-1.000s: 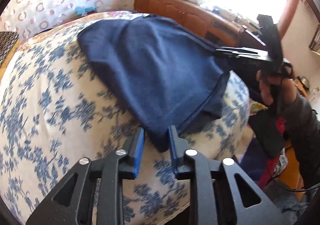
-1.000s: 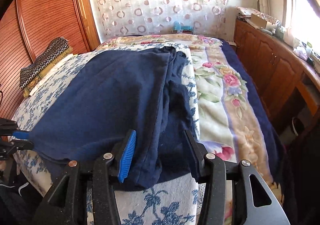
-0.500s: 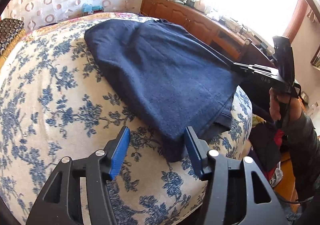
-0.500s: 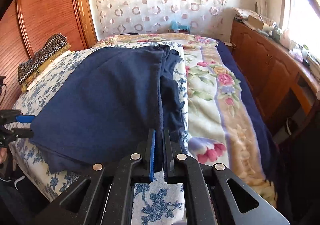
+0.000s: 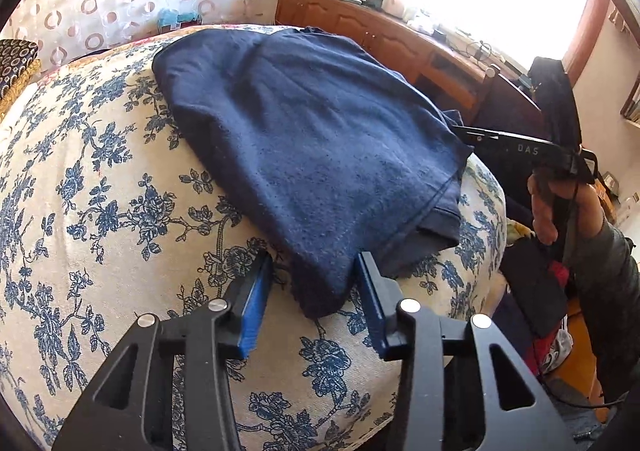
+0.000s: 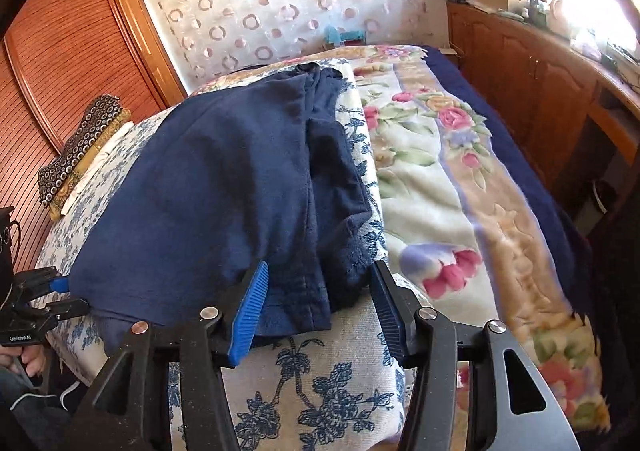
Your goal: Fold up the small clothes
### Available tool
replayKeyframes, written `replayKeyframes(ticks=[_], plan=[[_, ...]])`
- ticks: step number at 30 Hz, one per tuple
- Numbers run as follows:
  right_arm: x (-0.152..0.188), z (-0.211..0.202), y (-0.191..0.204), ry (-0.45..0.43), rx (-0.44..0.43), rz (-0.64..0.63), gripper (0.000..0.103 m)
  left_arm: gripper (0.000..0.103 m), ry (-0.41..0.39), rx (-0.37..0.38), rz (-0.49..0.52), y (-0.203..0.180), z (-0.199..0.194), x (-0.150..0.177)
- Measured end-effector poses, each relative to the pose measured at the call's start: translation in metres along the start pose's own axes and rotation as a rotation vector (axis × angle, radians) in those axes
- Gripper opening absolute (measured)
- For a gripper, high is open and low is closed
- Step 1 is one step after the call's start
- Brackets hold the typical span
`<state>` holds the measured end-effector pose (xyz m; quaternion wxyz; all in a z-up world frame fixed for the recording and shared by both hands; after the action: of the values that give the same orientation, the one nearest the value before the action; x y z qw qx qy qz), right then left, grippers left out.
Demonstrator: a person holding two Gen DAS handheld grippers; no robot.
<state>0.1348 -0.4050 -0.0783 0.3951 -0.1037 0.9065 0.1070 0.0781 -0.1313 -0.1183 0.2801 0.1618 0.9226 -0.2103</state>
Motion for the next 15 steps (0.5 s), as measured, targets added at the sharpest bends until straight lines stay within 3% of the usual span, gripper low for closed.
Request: replayKeyframes(ticks=[6,7,11,15], plan=[[0.005,0.0,0.008,0.014,0.005,-0.035,0.053,0.042,-0.004,-0.007,0.007,0.0,0.001,0.0],[0.005,0.0,0.009,0.015,0.004,-0.034,0.047,0.04,-0.006,-0.017,0.01,-0.001,0.001,0.0],[0.001,0.002,0.014,0.038,-0.03,-0.049,0.023,0.016,0.0,0.005,0.024,-0.006,0.002,0.0],[-0.011,-0.01,0.014,0.016,-0.064,-0.077,0.016,0.012,-0.055,0.051,0.035,-0.009,-0.018,-0.016]])
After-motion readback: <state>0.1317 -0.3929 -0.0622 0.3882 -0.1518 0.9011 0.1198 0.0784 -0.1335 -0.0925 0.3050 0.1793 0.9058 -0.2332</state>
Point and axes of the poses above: each gripper's, at about its wrist camera, not at the fingertips, and z roughly the way its jaws point, y to its left, x to its underside, the point moved 3 cm from there along z, roughly the way its jaws point, and after that the axes turned 7 degrees about -z, right-handed, at the moved point
